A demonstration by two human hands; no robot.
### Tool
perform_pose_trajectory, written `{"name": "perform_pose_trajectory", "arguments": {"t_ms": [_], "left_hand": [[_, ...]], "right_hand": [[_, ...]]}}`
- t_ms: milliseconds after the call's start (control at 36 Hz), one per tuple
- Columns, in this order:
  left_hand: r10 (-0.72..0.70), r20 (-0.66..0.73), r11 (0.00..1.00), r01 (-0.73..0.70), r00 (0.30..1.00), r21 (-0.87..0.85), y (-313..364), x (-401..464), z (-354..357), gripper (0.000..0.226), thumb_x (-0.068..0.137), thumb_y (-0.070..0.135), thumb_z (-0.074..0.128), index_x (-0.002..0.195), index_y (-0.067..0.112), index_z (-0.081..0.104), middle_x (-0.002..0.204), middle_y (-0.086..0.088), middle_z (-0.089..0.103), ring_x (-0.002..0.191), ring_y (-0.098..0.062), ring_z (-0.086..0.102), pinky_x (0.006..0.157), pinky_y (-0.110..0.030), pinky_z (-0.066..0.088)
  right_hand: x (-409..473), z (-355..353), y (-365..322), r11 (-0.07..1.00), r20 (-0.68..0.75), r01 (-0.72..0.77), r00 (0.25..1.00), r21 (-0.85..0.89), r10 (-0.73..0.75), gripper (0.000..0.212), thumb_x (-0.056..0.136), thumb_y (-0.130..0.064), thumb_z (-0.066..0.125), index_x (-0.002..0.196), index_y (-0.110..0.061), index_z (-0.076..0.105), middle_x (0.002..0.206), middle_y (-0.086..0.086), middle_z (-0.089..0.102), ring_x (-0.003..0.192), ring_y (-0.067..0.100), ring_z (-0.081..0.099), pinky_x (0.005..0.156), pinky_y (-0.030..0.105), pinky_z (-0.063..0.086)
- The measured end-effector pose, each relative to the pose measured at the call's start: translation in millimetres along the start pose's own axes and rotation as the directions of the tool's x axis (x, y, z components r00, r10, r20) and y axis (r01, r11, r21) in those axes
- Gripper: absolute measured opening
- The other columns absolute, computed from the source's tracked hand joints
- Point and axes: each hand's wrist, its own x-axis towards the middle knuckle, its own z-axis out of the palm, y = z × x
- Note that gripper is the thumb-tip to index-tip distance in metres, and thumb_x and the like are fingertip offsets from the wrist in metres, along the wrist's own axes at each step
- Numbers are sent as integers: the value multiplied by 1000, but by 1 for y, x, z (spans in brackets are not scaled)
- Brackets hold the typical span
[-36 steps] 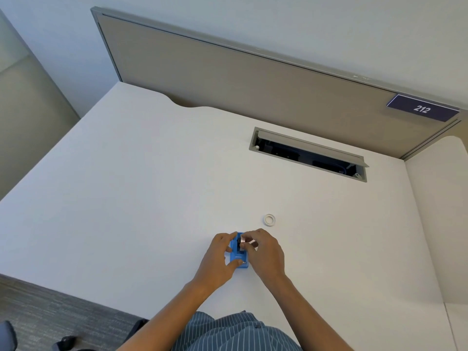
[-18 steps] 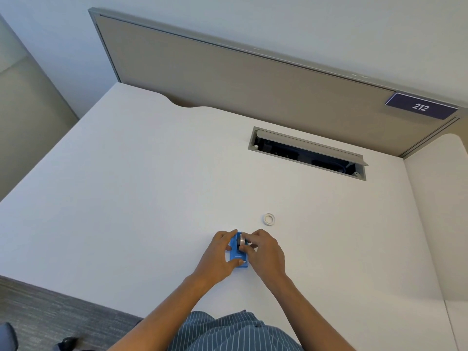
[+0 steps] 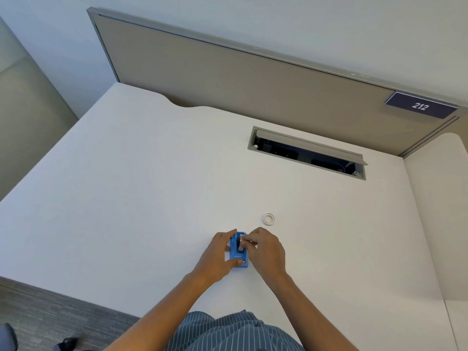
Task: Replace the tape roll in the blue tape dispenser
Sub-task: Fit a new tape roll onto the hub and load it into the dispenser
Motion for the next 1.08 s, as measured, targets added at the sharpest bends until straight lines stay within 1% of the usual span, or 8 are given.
{"name": "perform_pose_trajectory", "arguments": {"t_ms": [222,333,417,556,722,889,972,1083], "left_hand": [[-12,0,1000,12,1000,22,2,0,0,91,83,32,86,158,26,35,149,5,46,111,-7,58,76,-3,44],[-7,-6,1000,7,1000,22,2,-2,-1,90,84,33,86,158,27,35,150,5,46,112,-8,59,75,-5,46],[-3,-13,1000,3,1000,27,4,-3,-1,90,84,33,85,158,27,35,149,4,47,112,-8,59,82,-9,46],[0,-15,1000,0,1000,15,6,-5,-1,89,85,31,85,158,26,36,150,3,47,113,-9,59,90,-17,47],[8,-19,1000,-8,1000,14,5,-5,-1,89,85,31,85,158,28,35,148,3,48,111,-9,59,89,-16,48],[12,-23,1000,-11,1000,3,8,-7,-1,87,85,30,85,158,27,36,148,2,48,112,-9,59,89,-15,47],[11,-24,1000,-11,1000,-1,9,-7,-2,87,85,30,85,158,27,36,148,2,48,113,-10,59,92,-18,48],[7,-27,1000,-7,1000,-4,10,-7,-2,88,85,30,85,157,27,37,148,2,49,113,-10,59,91,-17,47]], "right_hand": [[0,-1,-1,1000,-16,7,1000,26,-7,14,101,-23,68,103,-26,82,102,-11,74,82,6,60,60,11,35],[-1,0,-2,999,-29,-7,1000,52,9,10,99,-22,70,99,-26,80,100,-11,75,86,9,67,62,11,37],[-2,2,-1,996,-21,-16,1000,82,18,9,98,-22,71,97,-29,76,100,-13,74,86,9,68,65,14,43],[-1,5,0,996,11,-17,1000,88,16,12,99,-24,69,107,-31,75,105,-14,71,89,9,70,73,23,53],[0,6,2,998,19,-9,1000,69,8,16,100,-24,68,111,-32,76,107,-13,69,90,10,70,73,22,53],[-1,6,1,998,31,10,999,59,-12,18,100,-22,68,113,-32,76,106,-11,67,91,13,70,78,30,60],[-1,6,1,999,45,9,999,52,-12,19,100,-23,69,115,-32,75,106,-11,66,92,13,70,76,26,57],[-1,5,0,999,65,11,998,44,-13,22,99,-25,71,119,-34,73,107,-13,63,93,11,69,73,21,52]]}}
